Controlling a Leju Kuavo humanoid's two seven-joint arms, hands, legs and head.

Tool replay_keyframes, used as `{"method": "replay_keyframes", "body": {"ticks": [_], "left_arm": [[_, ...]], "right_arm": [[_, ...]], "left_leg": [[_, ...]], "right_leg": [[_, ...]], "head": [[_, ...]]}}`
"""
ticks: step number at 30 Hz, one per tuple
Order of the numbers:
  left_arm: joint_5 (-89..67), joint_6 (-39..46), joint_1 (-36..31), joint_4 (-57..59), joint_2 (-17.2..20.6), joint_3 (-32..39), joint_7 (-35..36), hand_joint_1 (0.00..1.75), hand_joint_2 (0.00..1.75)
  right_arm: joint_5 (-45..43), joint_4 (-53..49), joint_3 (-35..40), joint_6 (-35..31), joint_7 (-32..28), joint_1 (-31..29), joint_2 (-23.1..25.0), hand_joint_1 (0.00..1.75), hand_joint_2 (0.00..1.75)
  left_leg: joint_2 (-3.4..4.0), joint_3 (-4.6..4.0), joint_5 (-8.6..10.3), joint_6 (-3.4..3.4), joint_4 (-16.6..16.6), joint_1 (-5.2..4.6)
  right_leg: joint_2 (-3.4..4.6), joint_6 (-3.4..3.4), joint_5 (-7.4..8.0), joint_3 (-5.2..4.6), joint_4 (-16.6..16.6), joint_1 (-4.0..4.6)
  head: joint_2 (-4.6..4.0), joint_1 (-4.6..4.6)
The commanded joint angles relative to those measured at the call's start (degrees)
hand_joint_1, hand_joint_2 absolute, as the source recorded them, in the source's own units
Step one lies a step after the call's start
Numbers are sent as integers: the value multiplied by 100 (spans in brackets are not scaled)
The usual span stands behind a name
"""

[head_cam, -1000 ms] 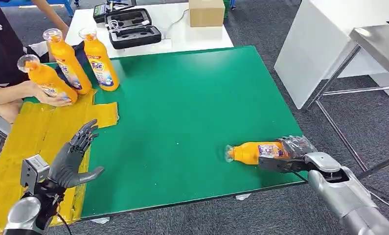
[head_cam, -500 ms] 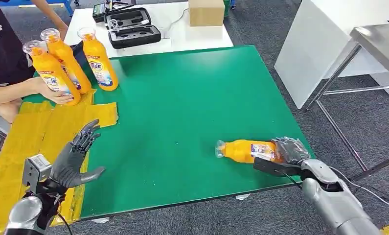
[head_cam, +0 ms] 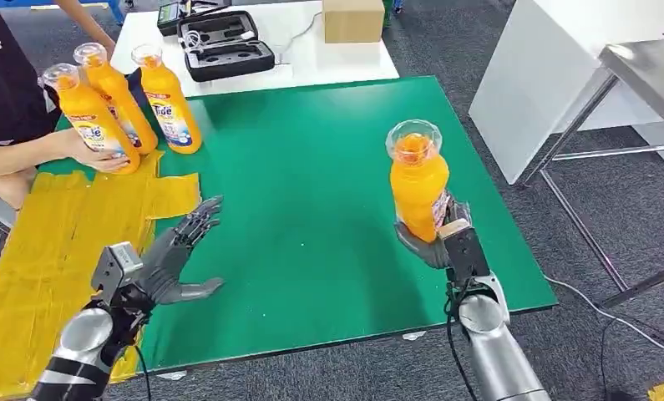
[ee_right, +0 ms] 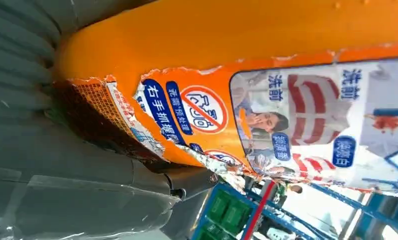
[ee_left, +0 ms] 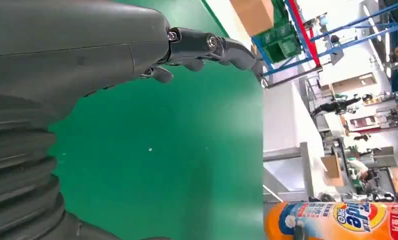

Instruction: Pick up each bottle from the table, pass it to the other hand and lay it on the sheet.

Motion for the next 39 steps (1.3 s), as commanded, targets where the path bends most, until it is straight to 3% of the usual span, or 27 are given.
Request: {"method": "replay_keyframes", "body": {"ticks": [1,7,12,18,27,39], "left_arm": [[52,6,-366,545,8,-402,1,0,175],[124,-98,-1034,587,-152,-1063,64,0,175],[404,-95,-1282,510,-275,-1343,198,0,175],[487,-61,-1377,453,-423,-1582,211,0,175],[536,10,-1506,547,-649,-1816,241,0,175],[-366,1548,-1573,1020,-1380,-2379,445,0,175]], "right_arm": [[-181,35,-257,15,-52,-102,351,175,175],[-920,1365,4,432,-40,-738,795,175,175],[-573,2050,844,466,-36,-1020,1036,175,175],[241,2363,1614,59,-93,-1177,1129,175,175],[722,2597,2098,-133,-117,-1301,1255,175,175],[1306,2902,2824,-449,-103,-1347,1384,175,175]], "left_leg": [[-20,21,-9,-5,-1,2],[-17,14,-4,-5,0,5],[-8,14,-5,-9,5,10],[-4,8,-1,-10,1,7],[-10,-6,3,-8,1,5],[-14,-4,1,-7,-2,3]], "right_leg": [[-8,-10,-13,24,2,0],[-6,-9,-7,14,0,4],[6,-12,-4,14,3,9],[5,-8,-2,7,3,5],[-3,-7,-2,-2,3,3],[-5,-5,-3,1,0,1]], "head": [[0,0],[0,0],[0,0],[0,0],[0,0],[0,0]]}}
